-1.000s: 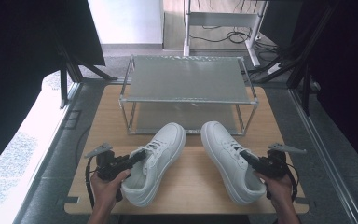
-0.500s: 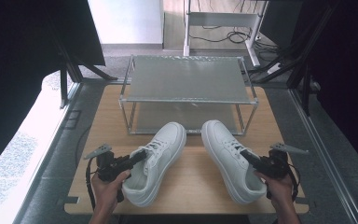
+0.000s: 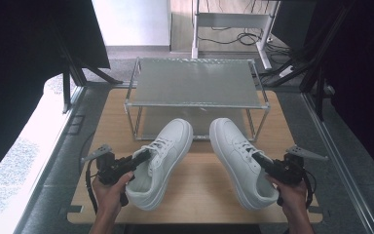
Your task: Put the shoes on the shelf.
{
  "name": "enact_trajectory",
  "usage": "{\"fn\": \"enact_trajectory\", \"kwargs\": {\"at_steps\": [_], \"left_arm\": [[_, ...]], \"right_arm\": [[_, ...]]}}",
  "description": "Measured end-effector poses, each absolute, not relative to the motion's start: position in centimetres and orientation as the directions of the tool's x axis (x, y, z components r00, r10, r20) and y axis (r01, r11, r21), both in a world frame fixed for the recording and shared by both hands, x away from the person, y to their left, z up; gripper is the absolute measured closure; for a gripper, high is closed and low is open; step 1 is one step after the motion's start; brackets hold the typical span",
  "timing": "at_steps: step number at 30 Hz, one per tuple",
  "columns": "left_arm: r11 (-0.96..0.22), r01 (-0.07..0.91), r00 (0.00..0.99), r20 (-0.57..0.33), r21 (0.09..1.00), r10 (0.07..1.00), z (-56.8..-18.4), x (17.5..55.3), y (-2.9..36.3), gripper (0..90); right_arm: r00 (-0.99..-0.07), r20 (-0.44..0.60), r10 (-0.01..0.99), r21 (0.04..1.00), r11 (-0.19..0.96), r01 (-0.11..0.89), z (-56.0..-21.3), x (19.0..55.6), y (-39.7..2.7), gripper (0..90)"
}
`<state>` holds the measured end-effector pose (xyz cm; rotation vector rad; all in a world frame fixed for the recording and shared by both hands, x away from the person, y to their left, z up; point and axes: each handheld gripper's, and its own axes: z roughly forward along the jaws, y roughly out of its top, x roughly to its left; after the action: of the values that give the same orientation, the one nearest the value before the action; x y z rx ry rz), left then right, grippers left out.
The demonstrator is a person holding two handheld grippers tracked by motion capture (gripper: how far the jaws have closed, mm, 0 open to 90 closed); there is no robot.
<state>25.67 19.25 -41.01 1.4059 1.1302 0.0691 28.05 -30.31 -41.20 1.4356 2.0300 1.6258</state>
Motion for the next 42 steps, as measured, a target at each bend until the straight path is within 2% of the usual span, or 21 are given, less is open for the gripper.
{"fn": "enact_trajectory", "kwargs": {"at_steps": [8,26,34,42], "left_arm": [[0.245,0.538,0.529,-0.549,0.807,0.647,-38.5,26.8,18.5,79.5],[0.232,0.513,0.521,-0.514,0.827,0.681,-35.2,29.6,17.8,79.4],[0.225,0.516,0.530,-0.514,0.827,0.674,-33.4,31.4,17.7,79.4],[0.230,0.494,0.536,-0.502,0.839,0.679,-31.6,32.9,17.6,79.5]], "right_arm": [[-0.550,0.391,0.738,0.856,-0.073,0.511,-38.7,28.3,-30.0,86.1],[-0.539,0.375,0.755,0.885,-0.117,0.452,-34.6,30.4,-29.6,86.1],[-0.553,0.347,0.757,0.898,-0.097,0.430,-32.2,32.1,-28.5,86.1],[-0.549,0.369,0.750,0.895,-0.128,0.427,-30.1,34.4,-28.1,86.3]]}}
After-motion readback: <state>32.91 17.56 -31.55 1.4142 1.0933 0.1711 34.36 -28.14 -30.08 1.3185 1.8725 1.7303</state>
